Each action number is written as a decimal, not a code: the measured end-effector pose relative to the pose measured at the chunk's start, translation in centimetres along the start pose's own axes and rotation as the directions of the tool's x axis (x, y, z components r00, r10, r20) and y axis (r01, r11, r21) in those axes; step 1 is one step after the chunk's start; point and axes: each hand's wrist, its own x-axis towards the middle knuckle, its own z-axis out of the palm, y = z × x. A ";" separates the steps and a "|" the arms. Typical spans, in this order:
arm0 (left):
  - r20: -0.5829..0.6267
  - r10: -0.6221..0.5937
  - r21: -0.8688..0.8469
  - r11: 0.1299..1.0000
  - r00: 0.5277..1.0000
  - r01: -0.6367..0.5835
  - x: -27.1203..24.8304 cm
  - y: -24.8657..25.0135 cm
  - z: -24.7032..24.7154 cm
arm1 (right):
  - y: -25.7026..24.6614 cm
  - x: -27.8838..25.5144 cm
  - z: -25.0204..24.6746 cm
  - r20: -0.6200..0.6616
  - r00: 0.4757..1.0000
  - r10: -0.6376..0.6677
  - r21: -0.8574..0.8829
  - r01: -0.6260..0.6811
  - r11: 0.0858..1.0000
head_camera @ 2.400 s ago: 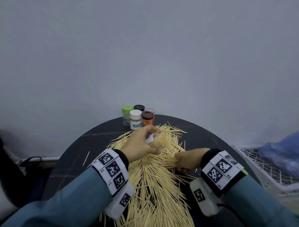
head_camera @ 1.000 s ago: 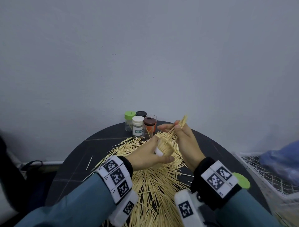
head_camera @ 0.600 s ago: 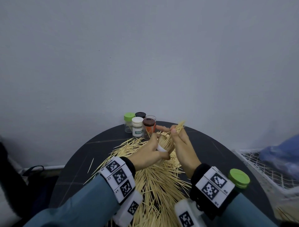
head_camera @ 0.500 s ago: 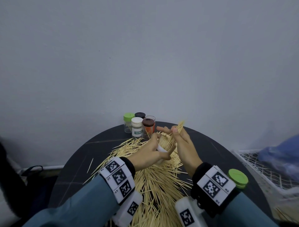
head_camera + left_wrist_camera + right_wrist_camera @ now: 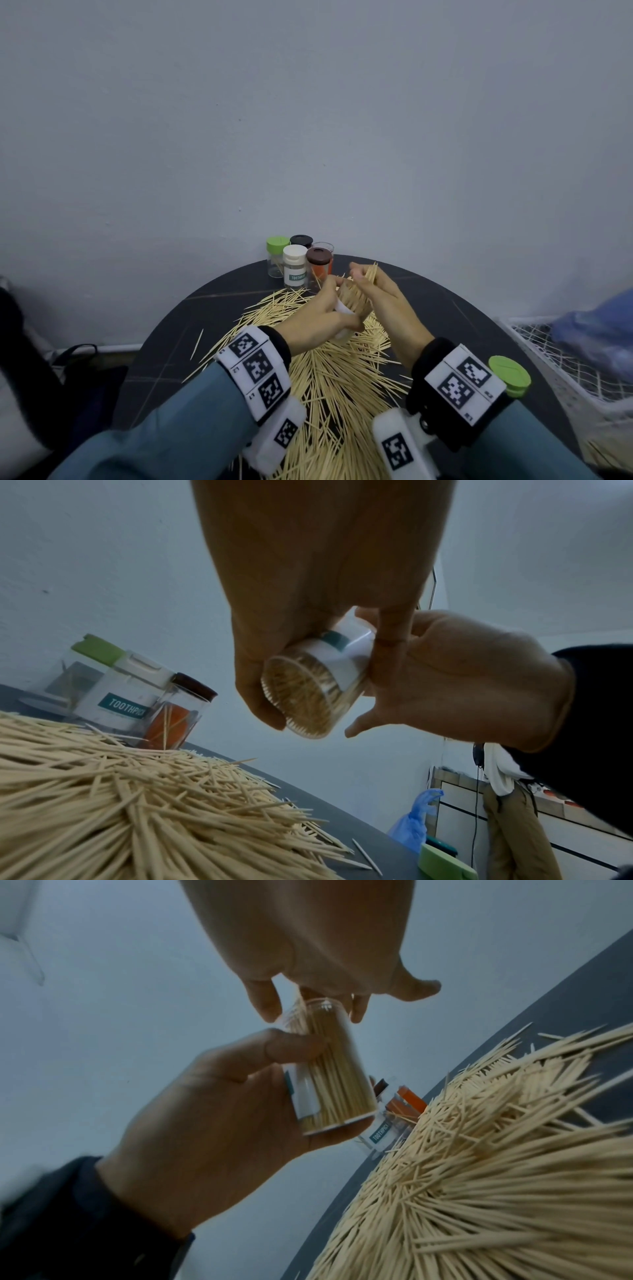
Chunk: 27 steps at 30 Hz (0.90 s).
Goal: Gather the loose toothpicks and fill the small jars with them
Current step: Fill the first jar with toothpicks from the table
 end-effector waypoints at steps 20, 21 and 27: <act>-0.046 -0.019 0.000 1.000 0.999 0.019 0.2 -0.2 -0.7 | 0.2 0.4 -0.1 0.057 0.995 -0.086 -0.032 0.088 0.996; -0.038 -0.026 0.003 1.000 0.999 0.026 0.2 -0.2 -0.7 | 0.4 0.5 -0.1 0.076 0.995 -0.065 -0.030 0.068 0.997; -0.047 -0.040 -0.037 0.999 0.998 0.038 0.3 -0.3 -1.1 | -0.1 0.1 -0.2 0.130 0.991 0.022 -0.121 -0.006 0.993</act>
